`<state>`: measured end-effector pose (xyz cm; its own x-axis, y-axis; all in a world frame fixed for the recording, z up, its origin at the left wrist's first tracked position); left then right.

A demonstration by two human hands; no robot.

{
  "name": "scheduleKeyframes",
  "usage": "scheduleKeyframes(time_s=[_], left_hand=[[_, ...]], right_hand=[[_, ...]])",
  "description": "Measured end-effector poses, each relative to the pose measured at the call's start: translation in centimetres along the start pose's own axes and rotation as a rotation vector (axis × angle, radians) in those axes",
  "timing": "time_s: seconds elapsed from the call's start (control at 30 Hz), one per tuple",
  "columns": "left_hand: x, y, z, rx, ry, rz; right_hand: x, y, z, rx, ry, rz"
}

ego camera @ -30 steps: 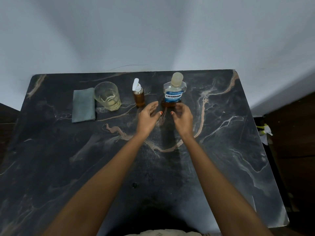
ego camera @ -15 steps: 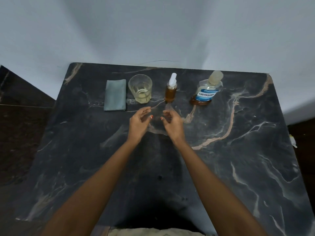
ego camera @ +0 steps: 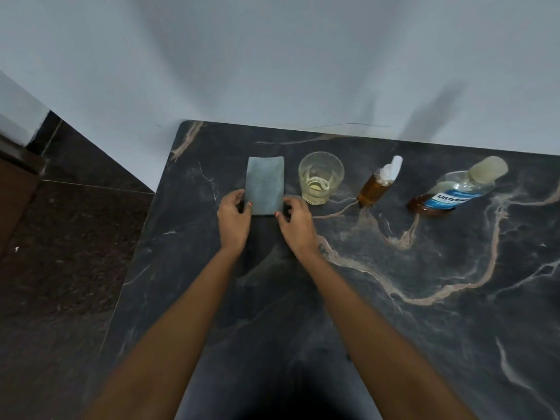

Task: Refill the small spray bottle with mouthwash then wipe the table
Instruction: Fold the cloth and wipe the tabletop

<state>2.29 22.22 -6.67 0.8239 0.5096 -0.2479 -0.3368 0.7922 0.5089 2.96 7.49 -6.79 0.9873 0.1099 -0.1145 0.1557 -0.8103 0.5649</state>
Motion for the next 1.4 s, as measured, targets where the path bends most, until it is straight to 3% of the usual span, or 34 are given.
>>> scheduleKeyframes(time_s=[0.33, 0.53, 0.87, 1.23, 1.4], left_hand=[[2.6, -1.5, 0.1, 0.024, 0.14, 0.034], [3.7, -1.8, 0.0, -0.024, 0.291, -0.019], [1.1, -1.3, -0.5, -0.071, 0.348, -0.137], [-9.9, -0.2, -5.1, -0.247, 0.46, -0.274], [-16.2, -1.2, -6.1, -0.367, 0.539, -0.44]], right_hand=[[2.9, -2.0, -0.4, -0.212, -0.207, 0.07], [3.3, -1.9, -0.6, -0.209, -0.245, 0.068], [1.0, -1.4, 0.1, 0.171, -0.232, 0.02], [-11.0, 1.0, 2.0, 0.597, -0.368, -0.099], [-16.9, 4.0, 3.8, 0.675, -0.382, -0.092]])
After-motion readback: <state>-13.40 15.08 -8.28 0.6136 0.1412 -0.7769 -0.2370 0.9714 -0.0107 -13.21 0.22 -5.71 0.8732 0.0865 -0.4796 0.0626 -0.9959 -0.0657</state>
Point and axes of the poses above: each hand's wrist, its own x-axis towards the middle knuckle, its own y-axis out of the back of the hand, z = x × y, the point moved 6 cm from there along x, towards the middle knuckle, and after that the axes turned 7 degrees about y, right-handed, at the moved point
